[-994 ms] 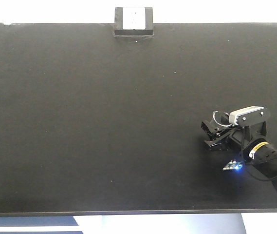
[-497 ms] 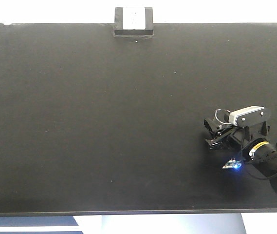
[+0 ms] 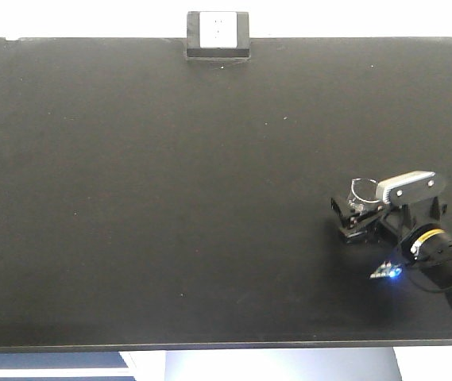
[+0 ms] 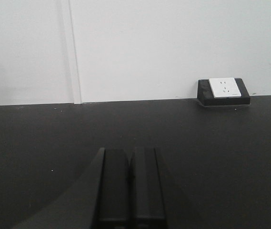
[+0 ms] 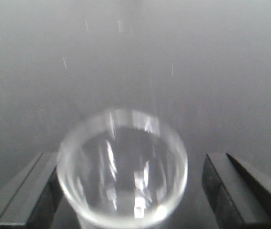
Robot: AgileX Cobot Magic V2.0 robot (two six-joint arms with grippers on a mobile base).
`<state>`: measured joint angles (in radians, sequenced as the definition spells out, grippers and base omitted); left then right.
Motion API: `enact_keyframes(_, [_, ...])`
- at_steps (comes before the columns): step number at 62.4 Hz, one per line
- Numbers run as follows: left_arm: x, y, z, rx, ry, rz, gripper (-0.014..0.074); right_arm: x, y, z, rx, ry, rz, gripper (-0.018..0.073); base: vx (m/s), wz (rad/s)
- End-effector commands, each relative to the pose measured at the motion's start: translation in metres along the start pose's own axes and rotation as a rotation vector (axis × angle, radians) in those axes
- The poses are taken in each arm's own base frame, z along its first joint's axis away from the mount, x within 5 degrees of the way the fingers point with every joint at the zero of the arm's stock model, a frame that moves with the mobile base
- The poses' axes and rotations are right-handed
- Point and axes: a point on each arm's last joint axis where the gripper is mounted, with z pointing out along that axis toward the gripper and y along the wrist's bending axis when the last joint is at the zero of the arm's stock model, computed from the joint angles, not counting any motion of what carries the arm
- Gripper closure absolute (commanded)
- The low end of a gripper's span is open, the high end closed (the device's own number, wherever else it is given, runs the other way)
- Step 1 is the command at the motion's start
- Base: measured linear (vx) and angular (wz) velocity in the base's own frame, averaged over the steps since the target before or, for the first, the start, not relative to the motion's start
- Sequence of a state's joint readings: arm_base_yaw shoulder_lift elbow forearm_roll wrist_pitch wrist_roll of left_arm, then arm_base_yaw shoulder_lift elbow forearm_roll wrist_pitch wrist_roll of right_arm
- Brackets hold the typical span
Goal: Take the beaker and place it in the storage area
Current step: 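Open the right gripper and raise it away from the beaker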
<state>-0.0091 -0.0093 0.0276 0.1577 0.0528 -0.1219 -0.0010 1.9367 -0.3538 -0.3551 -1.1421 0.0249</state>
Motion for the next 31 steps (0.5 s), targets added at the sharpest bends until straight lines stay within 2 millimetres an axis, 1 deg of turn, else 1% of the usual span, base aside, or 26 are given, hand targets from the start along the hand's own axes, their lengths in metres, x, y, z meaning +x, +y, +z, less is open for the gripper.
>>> enact_keyframes(1, [-0.016, -0.001, -0.003, 0.01, -0.121, -0.009, 0.0603, -0.034, 0.0, -0.014, 0.019, -0.259, -0.017, -0.0076, 0.0, 0.0])
enact_keyframes(13, [-0.016, -0.001, -0.003, 0.01, -0.121, -0.009, 0.0603, -0.025, 0.01, -0.044, 0.034, -0.215, 0.002, -0.007, 0.0, 0.0])
enact_keyframes(22, [-0.016, -0.001, -0.003, 0.01, -0.121, -0.009, 0.0603, -0.016, 0.021, -0.074, 0.029, -0.181, 0.012, -0.0063, 0.0, 0.0])
enact_keyframes(31, [-0.016, -0.001, -0.003, 0.01, -0.121, -0.009, 0.0603, -0.015, 0.037, -0.105, -0.023, -0.203, -0.007, -0.0051, 0.0, 0.0])
